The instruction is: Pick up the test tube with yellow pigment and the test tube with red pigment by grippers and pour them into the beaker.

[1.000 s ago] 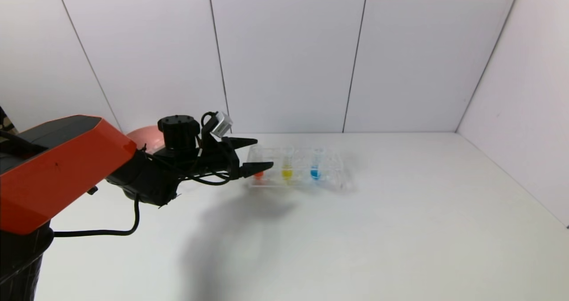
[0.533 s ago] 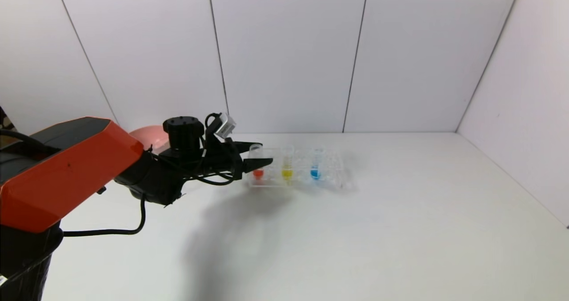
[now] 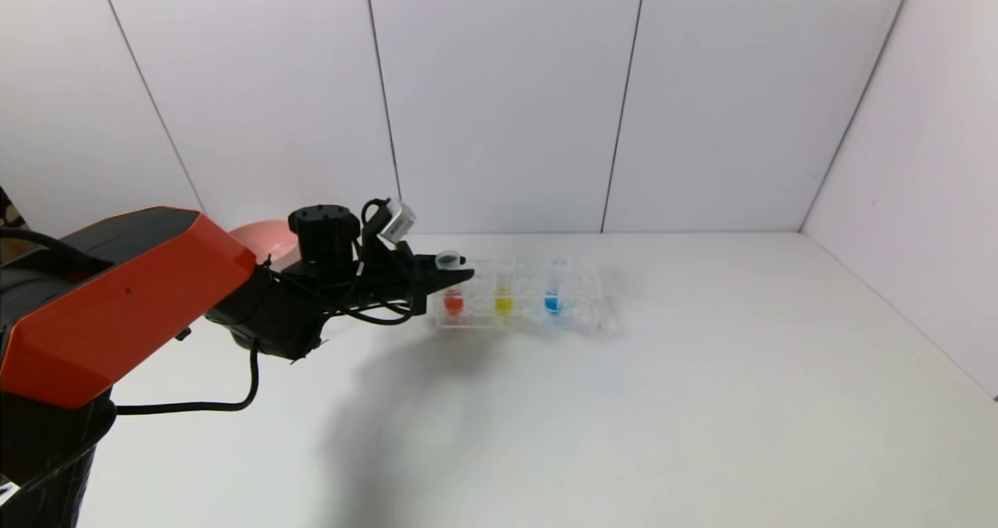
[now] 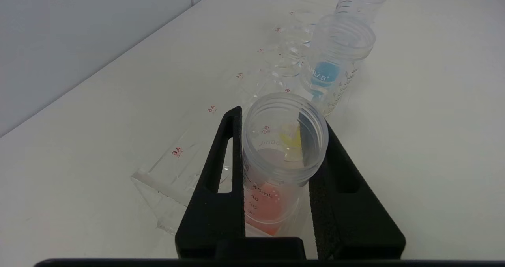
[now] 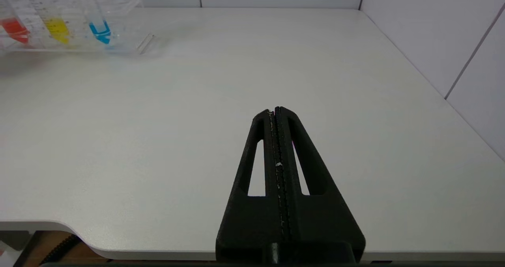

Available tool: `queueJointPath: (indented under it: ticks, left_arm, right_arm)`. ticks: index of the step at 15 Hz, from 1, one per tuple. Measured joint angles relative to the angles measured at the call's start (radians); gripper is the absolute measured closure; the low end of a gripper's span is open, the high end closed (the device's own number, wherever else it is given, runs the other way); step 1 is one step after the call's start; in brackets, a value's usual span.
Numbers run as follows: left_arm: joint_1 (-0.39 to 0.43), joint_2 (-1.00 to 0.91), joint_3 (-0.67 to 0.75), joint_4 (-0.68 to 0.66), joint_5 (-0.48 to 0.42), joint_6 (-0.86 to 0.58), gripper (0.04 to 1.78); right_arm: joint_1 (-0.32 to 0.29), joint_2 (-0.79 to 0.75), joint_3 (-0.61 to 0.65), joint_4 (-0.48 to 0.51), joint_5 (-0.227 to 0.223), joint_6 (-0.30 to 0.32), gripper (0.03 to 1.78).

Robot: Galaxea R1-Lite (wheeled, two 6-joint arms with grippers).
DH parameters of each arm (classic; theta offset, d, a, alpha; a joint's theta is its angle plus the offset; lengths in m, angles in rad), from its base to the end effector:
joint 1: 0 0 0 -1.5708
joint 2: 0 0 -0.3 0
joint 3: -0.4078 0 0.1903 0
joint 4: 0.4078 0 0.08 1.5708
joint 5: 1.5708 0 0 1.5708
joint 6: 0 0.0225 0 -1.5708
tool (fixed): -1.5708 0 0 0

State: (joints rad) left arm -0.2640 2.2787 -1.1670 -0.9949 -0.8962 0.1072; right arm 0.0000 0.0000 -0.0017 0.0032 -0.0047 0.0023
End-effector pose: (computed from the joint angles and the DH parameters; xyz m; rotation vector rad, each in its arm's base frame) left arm 0.4139 -0.1301 0.0938 0.0564 0.0552 -1.1635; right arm -0.0229 -0.0001 0.0756 0.0023 0.0015 -0.0047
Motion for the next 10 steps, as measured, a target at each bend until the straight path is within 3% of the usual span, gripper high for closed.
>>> queueJointPath:
  ticks: [10]
  left_arm:
    - [0.004,-0.006,0.001,0.001,0.009,-0.001,1.35]
  right_arm:
    - [0.000,0.000,0.000,0.000,0.000,0.000,1.70]
